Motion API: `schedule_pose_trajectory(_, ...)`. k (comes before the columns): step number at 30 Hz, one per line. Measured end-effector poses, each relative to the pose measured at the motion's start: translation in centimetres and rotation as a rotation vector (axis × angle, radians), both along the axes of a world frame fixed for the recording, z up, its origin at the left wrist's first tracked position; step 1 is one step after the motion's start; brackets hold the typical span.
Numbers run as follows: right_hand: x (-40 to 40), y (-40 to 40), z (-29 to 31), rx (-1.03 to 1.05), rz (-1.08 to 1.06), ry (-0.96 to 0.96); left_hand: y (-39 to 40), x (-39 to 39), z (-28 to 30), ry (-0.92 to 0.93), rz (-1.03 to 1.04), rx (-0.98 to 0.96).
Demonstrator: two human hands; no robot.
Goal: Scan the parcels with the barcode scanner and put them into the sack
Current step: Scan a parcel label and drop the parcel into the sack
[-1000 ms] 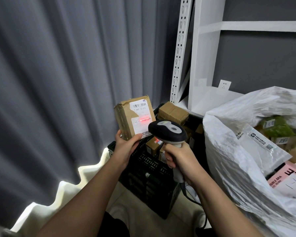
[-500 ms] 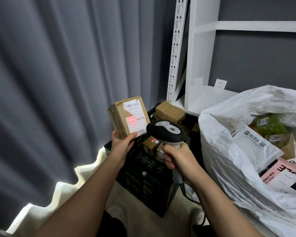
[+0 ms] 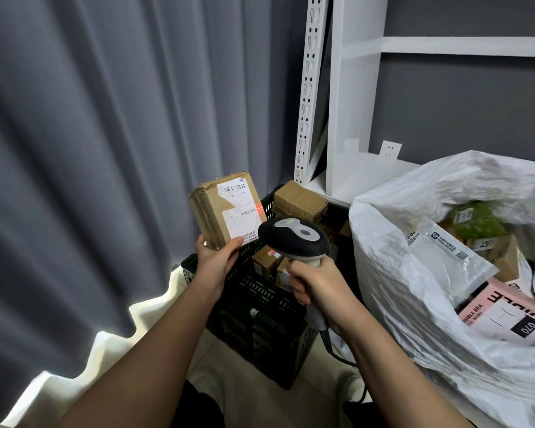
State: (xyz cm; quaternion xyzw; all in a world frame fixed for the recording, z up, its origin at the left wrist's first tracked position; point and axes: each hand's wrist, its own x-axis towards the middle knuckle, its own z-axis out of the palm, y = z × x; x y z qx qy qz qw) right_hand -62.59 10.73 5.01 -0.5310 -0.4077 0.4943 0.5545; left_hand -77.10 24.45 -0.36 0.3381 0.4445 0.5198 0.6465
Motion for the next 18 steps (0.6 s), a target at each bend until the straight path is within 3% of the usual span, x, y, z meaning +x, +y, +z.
schedule_pose_trajectory(9,1.2,-0.5,0.3,0.029,-0.008,0.022,-0.7,0.4,0.3,0.013,-0.031,-0.003)
schedule_pose_trajectory(18,5.9,-6.4,4.1,0.089,-0.315,0.056,-5.2,6.1,6.2,0.044,-0.155,0.14)
